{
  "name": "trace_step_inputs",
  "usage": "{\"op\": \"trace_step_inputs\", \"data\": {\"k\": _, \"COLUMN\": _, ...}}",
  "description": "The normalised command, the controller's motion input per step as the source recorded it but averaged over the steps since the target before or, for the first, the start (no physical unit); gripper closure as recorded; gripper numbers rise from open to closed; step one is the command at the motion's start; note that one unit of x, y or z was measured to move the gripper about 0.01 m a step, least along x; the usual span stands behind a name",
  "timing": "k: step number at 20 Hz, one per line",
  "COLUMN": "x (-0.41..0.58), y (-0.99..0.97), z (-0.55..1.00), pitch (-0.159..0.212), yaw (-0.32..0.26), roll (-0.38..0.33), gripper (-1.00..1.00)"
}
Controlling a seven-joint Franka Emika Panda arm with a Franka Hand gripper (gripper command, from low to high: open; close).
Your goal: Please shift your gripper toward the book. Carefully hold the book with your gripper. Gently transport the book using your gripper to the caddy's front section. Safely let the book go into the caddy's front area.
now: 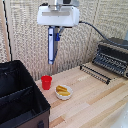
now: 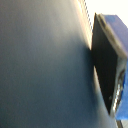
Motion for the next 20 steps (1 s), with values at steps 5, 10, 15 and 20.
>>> {"op": "trace_step_inputs", "data": {"k": 5, "x": 0.0, "y": 0.7, "z": 0.28, "pitch": 0.0, "yaw": -0.149, "roll": -0.023, "gripper": 1.0}}
{"op": "trace_step_inputs", "data": {"k": 10, "x": -0.016, "y": 0.7, "z": 0.17, "pitch": 0.007, "yaw": -0.137, "roll": -0.034, "gripper": 1.0}}
{"op": "trace_step_inputs", "data": {"k": 15, "x": -0.03, "y": 0.7, "z": 0.15, "pitch": 0.012, "yaw": -0.133, "roll": -0.035, "gripper": 1.0}}
{"op": "trace_step_inputs", "data": {"k": 20, "x": -0.095, "y": 0.72, "z": 0.12, "pitch": 0.029, "yaw": -0.112, "roll": -0.04, "gripper": 1.0}}
